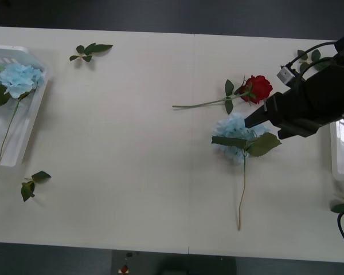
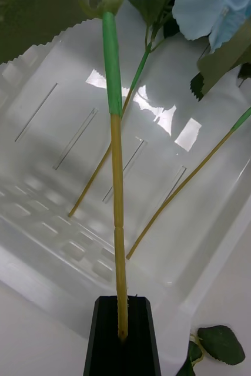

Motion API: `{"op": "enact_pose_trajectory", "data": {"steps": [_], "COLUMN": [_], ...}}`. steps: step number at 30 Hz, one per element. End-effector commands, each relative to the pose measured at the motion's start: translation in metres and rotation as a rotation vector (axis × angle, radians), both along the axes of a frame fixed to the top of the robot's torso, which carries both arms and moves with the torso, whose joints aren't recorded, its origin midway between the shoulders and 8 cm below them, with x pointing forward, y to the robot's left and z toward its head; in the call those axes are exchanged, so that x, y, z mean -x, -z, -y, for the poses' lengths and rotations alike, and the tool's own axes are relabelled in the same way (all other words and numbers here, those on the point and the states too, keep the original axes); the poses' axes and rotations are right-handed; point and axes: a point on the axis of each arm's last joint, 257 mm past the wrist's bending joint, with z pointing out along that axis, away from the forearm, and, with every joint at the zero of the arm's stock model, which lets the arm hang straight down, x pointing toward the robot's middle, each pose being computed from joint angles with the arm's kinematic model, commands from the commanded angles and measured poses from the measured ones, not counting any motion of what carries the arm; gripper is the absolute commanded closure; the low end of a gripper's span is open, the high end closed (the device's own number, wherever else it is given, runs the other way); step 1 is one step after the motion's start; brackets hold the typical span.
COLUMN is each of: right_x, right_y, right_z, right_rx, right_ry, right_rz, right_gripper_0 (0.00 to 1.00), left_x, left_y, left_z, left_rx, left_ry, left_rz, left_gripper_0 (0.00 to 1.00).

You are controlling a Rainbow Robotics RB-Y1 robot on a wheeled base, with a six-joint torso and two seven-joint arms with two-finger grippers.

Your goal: Put the red flowers into the right box and the blue flowers into the left box

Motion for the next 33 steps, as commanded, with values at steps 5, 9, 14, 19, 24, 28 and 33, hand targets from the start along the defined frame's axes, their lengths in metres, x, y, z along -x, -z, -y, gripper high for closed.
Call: {"op": "enact_pose_trajectory", "data": {"steps": [5, 9, 14, 19, 24, 28, 33], "right_x": [0.016, 0.019, 0.019, 0.012, 0.006, -0.003, -0.009], "right_y": [0.054, 0.077, 0.103, 0.119, 0.137, 0.154, 0.166], "right_z": [0.022, 0.021, 0.016, 0.012, 0.009, 0.009, 0.007], "right_rx": [0.13, 0.175, 0.249, 0.291, 0.288, 0.278, 0.277], "right_ry": [0.03, 0.012, -0.03, -0.053, -0.093, -0.117, -0.144], "right_rz": [0.005, 0.009, 0.041, 0.077, 0.086, 0.099, 0.116], "right_gripper_0": [0.0, 0.0, 0.0, 0.0, 0.0, 0.0, 0.0], "left_x": [-0.005, -0.003, -0.009, -0.02, -0.033, -0.04, -0.04], "left_y": [-0.009, -0.006, -0.021, -0.054, -0.101, -0.139, -0.163], "left_z": [-0.014, -0.018, -0.008, 0.019, 0.077, 0.133, 0.188], "left_rx": [-0.11, -0.145, -0.067, 0.014, 0.094, 0.143, 0.231], "left_ry": [0.031, 0.033, 0.032, 0.075, 0.189, 0.3, 0.394], "left_rz": [0.0, -0.009, 0.032, 0.103, 0.2, 0.275, 0.334], "left_gripper_0": [0.78, 0.49, 0.32, 0.26, 0.18, 0.03, 0.0]}}
